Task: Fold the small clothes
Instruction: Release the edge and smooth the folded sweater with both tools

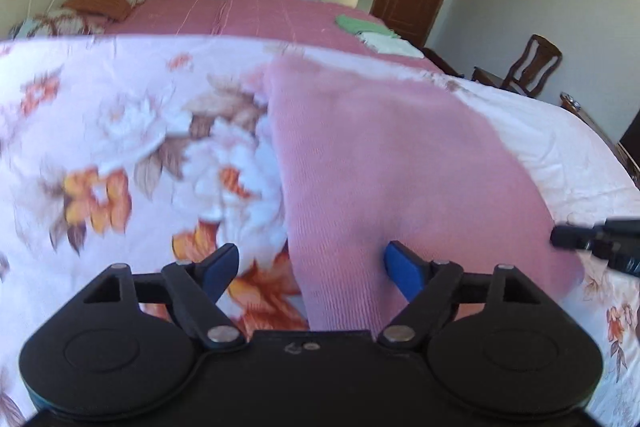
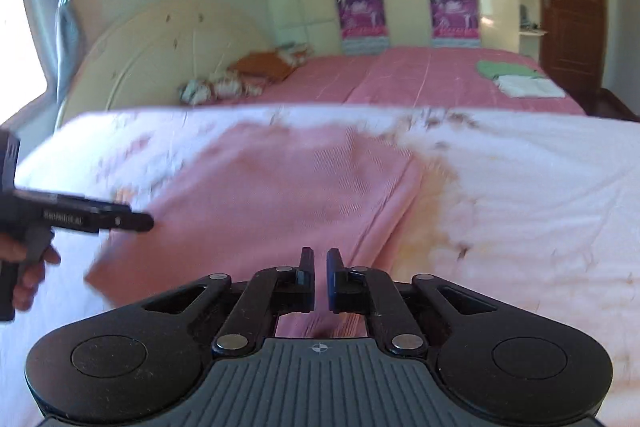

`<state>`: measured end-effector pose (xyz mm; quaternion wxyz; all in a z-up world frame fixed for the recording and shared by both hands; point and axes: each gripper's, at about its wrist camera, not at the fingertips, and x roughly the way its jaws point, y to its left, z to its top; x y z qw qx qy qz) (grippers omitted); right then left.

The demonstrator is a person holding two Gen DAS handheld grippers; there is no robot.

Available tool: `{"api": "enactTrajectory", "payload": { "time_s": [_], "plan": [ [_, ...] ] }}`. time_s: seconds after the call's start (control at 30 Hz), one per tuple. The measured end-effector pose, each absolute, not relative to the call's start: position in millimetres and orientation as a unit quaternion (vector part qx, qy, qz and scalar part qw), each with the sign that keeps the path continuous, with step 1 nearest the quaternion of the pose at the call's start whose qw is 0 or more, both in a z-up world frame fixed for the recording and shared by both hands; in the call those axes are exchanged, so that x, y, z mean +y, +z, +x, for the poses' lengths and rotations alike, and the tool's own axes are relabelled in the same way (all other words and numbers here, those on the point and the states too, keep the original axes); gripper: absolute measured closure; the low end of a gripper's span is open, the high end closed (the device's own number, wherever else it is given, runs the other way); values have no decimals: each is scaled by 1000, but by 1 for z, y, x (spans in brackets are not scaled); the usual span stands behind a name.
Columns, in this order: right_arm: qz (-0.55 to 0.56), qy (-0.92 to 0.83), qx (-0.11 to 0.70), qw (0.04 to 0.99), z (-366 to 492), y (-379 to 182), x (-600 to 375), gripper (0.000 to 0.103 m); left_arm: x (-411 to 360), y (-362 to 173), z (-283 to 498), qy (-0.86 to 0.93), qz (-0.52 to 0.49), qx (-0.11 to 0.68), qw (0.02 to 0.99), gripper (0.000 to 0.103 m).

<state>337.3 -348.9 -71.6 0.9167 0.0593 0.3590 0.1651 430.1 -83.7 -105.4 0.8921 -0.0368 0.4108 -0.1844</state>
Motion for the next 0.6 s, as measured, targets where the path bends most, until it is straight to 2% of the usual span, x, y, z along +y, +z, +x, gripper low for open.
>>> {"api": "enactTrajectory", "payload": {
  "time_s": [0.03, 0.1, 0.37, 0.47, 0.5, 0.6],
  "plan": [
    [45, 159, 380, 910, 339, -83, -344, 99, -84, -107, 429, -181, -33, 407, 895, 14],
    [27, 153, 385, 910, 338, -97, -341, 103, -88, -108, 424, -170, 0, 395, 903, 12],
    [-13, 135, 388, 912, 330, -98, -329, 103, -79, -107, 384, -151, 37, 405, 901, 13],
    [-19, 124, 390, 912, 324, -96, -331, 103, -77, -99, 374, -141, 32, 406, 902, 18],
    [-10, 120, 387, 914, 318, -90, -337, 103, -79, -94, 370, -139, 31, 405, 903, 21],
    [13, 129, 346, 929, 303, -71, -336, 103, -87, -85, 364, -138, 30, 400, 906, 20]
  ]
}}
